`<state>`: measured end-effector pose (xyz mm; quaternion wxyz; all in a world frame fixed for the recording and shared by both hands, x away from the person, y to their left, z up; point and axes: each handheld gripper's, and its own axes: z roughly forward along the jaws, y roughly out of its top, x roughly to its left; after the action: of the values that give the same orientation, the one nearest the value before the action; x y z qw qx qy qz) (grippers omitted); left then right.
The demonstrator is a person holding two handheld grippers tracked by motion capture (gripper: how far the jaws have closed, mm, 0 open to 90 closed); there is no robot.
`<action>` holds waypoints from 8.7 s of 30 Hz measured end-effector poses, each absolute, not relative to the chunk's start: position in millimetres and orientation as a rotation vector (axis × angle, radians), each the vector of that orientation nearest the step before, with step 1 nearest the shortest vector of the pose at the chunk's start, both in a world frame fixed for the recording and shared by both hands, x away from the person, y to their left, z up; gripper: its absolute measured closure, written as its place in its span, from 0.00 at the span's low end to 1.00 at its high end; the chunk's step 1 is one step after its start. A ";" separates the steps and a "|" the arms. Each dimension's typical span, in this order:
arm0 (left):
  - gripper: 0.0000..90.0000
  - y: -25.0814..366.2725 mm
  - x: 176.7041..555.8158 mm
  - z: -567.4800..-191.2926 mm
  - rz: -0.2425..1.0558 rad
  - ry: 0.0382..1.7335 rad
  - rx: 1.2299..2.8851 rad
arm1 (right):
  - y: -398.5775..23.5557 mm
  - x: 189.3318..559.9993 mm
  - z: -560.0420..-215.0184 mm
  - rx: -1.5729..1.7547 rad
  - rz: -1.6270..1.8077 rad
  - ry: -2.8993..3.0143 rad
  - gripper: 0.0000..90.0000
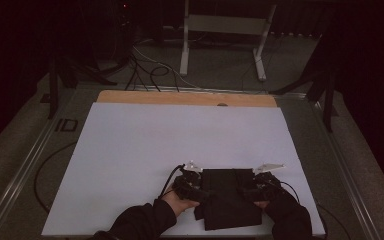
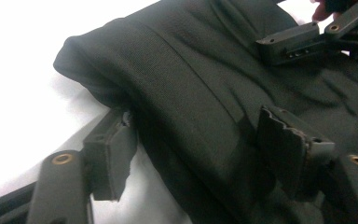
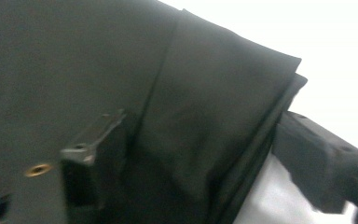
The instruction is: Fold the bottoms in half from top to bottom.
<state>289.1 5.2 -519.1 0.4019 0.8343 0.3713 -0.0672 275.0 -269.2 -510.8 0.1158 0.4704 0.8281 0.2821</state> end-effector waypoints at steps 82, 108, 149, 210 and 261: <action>0.83 25.7 321.1 -430.2 -0.121 0.803 2.083 | -252.7 283.4 -427.3 1.195 1.139 2.282 0.84; 0.83 79.0 334.7 -413.4 -0.056 0.882 2.056 | -206.5 312.9 -413.8 1.111 1.222 2.310 0.84; 0.83 135.9 360.1 -406.4 -0.057 0.884 2.059 | -148.5 335.2 -410.1 1.097 1.285 2.287 0.84; 0.80 121.5 445.2 -504.4 -0.143 1.063 2.081 | -149.2 417.7 -495.0 1.297 1.006 2.342 0.90; 0.00 111.9 414.9 -462.2 0.120 0.930 2.146 | -149.8 416.7 -473.3 1.224 1.089 2.344 0.10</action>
<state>414.9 111.9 -462.2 0.3893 0.8441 0.3657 0.0472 416.7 -149.8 -473.3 0.1402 0.4237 0.8115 0.3771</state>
